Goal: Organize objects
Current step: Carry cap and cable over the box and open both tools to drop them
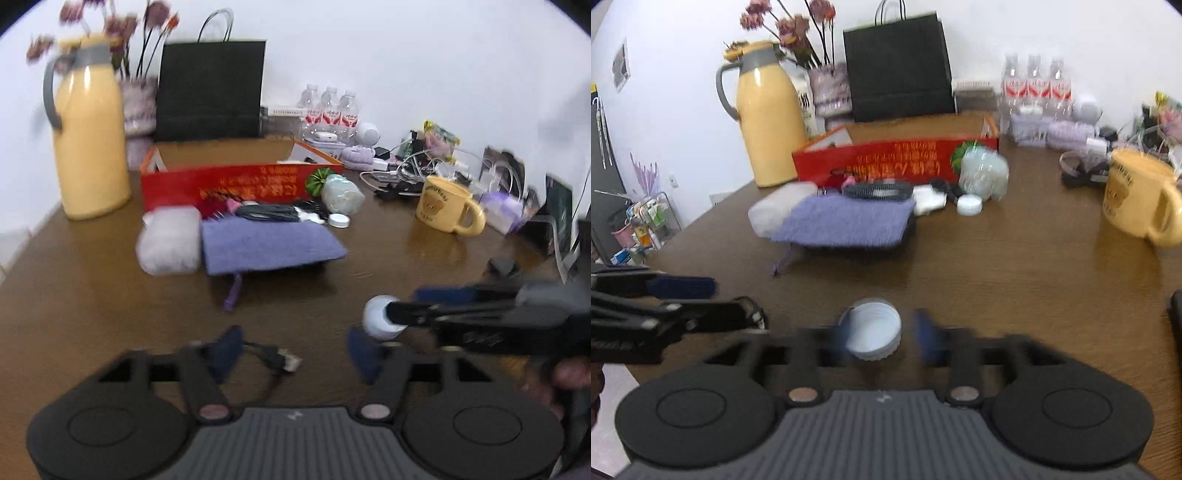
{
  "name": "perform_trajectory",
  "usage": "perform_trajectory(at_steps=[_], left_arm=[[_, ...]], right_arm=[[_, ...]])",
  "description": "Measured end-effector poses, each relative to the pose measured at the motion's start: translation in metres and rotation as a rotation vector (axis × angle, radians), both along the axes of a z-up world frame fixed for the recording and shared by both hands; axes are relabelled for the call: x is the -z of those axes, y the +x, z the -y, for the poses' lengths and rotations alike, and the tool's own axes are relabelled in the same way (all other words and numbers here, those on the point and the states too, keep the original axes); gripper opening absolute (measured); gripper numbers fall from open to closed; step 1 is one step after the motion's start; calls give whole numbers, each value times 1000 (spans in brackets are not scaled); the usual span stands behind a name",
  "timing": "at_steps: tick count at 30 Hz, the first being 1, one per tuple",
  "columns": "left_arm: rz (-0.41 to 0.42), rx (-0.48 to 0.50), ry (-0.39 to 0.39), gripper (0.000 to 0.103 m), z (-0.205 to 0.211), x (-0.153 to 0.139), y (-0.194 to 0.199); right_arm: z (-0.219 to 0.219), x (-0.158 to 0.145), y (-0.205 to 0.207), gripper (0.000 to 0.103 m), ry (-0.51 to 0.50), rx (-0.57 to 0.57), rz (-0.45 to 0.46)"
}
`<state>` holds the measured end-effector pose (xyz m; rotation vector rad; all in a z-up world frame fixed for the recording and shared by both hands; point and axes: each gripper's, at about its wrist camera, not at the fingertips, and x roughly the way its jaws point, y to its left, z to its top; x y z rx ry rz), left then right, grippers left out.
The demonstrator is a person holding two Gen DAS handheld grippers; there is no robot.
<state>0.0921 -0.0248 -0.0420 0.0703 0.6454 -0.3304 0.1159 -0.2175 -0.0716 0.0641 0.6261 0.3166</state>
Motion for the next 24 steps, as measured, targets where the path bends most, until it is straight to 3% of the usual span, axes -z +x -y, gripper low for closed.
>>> perform_trajectory(at_steps=[2,6,9,11,13,19,21,24], left_arm=[[-14,-38,43,68,-3,5,3],[-92,-73,4,62,5,17,17],[-100,-75,4,58,14,23,24],[-90,-88,27,48,19,28,27],[-73,-106,59,29,22,29,27],[-61,-89,71,26,23,30,24],[-64,-86,67,26,23,29,21],[-58,-80,62,26,24,27,15]], right_arm=[[-3,-2,-5,58,-47,-26,29],[-9,3,-3,56,-61,-35,2],[-12,7,-1,56,-74,-20,2],[-15,8,2,56,-88,-26,1],[-19,10,5,56,-99,-37,1],[-30,15,10,53,-124,-69,5],[-32,15,9,41,-134,-75,11],[-31,15,7,42,-129,-73,4]])
